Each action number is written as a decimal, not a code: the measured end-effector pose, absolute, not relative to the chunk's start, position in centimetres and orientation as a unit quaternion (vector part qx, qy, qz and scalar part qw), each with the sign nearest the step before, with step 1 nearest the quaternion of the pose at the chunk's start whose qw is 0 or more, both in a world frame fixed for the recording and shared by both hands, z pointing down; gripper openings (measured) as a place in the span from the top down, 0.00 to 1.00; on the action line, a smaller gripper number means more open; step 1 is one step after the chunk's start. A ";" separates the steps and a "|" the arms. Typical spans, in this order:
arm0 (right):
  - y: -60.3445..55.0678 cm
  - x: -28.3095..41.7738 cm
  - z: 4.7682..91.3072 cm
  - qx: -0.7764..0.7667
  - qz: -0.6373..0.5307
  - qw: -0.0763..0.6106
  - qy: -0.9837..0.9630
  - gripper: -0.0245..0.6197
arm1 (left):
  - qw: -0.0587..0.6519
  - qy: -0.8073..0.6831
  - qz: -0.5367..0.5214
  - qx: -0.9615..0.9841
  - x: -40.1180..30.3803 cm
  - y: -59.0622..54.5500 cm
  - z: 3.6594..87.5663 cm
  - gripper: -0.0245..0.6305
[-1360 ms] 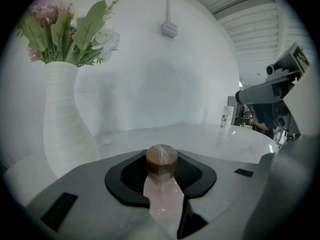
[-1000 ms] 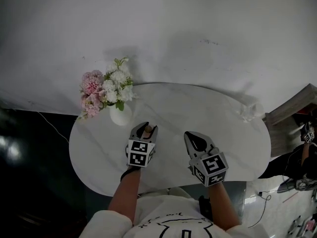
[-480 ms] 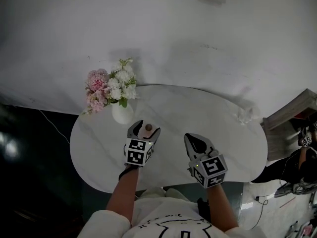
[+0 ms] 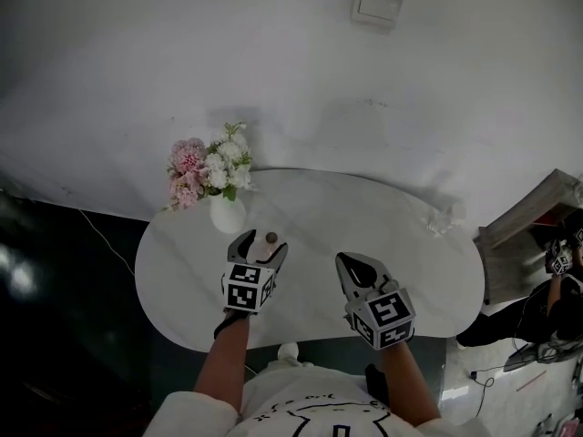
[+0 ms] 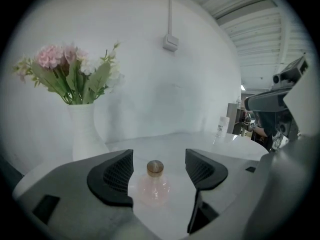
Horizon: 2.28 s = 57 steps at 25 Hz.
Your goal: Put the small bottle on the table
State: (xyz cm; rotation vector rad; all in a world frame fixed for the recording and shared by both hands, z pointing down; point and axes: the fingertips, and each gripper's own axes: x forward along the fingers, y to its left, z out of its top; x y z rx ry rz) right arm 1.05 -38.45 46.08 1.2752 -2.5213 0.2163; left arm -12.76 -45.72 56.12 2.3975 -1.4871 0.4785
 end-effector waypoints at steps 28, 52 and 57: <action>-36.7 0.7 36.8 0.462 0.004 0.079 -0.884 0.97 | 0.032 -0.589 0.072 0.804 -20.8 -38.5 41.0 0.45; -36.3 1.3 28.8 0.477 -0.050 0.005 -0.877 0.97 | -0.072 -0.634 0.025 0.769 -24.5 -35.9 31.9 0.79; -36.3 1.3 28.2 0.479 -0.052 -0.005 -0.876 0.97 | -0.089 -0.632 0.015 0.769 -24.4 -35.4 30.4 0.95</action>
